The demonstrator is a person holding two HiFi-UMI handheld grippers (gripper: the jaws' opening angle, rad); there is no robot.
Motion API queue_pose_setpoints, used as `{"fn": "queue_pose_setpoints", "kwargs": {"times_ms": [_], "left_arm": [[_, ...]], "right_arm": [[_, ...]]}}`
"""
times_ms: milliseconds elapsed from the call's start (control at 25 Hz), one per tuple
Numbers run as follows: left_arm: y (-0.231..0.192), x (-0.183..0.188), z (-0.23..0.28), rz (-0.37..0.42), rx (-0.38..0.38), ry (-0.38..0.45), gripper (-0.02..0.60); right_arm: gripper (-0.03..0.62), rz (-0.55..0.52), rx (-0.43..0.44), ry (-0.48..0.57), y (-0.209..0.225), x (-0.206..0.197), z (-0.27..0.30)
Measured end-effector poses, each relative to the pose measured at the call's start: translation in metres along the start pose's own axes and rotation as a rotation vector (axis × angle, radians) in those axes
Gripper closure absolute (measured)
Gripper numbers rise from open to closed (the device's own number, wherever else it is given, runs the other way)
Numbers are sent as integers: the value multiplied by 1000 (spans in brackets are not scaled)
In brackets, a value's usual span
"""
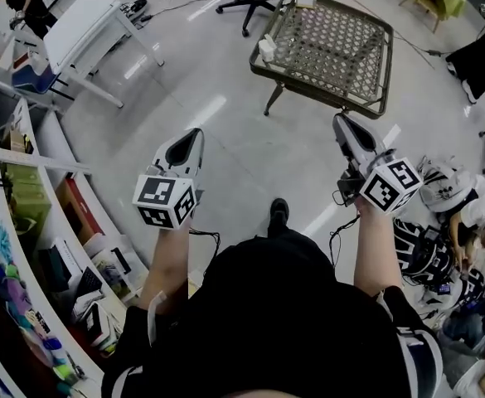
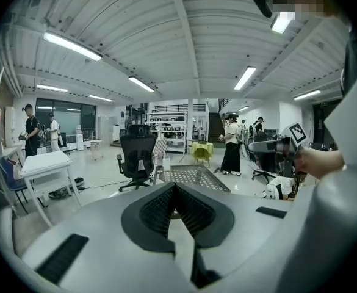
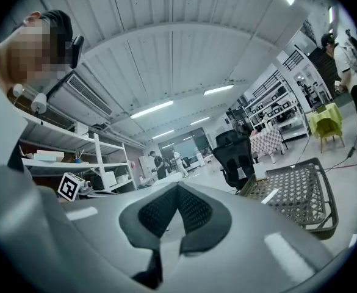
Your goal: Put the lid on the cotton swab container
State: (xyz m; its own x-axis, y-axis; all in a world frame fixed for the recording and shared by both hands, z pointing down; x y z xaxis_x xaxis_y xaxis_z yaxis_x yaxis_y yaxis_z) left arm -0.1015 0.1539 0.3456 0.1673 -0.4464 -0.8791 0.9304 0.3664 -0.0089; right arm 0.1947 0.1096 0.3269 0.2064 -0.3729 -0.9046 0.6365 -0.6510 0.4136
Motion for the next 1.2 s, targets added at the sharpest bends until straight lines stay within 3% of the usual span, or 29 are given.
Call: {"fn": "queue_pose_setpoints", "kwargs": {"times_ms": [320, 640, 920, 1200], "left_arm": [[-7, 28, 38, -1, 23, 17, 575], [-31, 39, 97, -28, -25, 23, 575], [-69, 73, 180, -35, -96, 24, 575], [-135, 105, 253, -33, -153, -4, 575]], "right_arm": [[585, -3, 25, 28, 46, 39, 26], [585, 12, 1, 6, 73, 49, 65], [585, 10, -42, -46, 113, 64, 123], [585, 28, -86, -86, 139, 85, 209]]}}
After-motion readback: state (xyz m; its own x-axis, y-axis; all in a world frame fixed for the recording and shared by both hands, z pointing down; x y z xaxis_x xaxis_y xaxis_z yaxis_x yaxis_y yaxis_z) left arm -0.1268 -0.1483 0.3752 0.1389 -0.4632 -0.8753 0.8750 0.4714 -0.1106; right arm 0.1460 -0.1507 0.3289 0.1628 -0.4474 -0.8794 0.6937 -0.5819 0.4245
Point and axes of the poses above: the fingertips, and each gripper's own axes: z forward along the fingers, y to its right, x out of its top, the point moved 2 cm from there along -z, backward along the fingers, and after that the axes turned 7 degrees about -y, right-handed, at the moved point
